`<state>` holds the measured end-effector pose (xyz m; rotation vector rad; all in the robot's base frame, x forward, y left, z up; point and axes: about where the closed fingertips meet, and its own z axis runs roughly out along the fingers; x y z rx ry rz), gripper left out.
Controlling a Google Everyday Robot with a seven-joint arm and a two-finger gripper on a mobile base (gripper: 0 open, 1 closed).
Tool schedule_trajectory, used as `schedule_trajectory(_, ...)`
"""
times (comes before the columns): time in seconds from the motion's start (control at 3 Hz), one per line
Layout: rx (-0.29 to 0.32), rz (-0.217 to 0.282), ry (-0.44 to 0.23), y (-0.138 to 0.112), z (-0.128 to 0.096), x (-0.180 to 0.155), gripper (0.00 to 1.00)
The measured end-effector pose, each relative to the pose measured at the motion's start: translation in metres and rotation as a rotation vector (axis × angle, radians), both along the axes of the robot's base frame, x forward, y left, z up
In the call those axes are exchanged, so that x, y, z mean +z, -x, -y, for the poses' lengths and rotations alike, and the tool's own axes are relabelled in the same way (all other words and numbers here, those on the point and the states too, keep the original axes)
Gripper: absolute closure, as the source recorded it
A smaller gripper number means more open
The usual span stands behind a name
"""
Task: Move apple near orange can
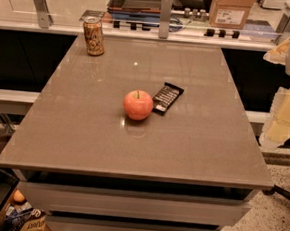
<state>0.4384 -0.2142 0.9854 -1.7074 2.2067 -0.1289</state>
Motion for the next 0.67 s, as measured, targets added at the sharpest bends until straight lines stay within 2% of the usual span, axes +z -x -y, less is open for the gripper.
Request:
schedule_trajectory(0.33, 0.000, 0.002, 0.000, 0.000, 0.000, 0.000, 0.00)
schedule_trajectory(0.67, 0.015, 0.032, -0.066, -0.011, -0.020, -0.003, 0.00)
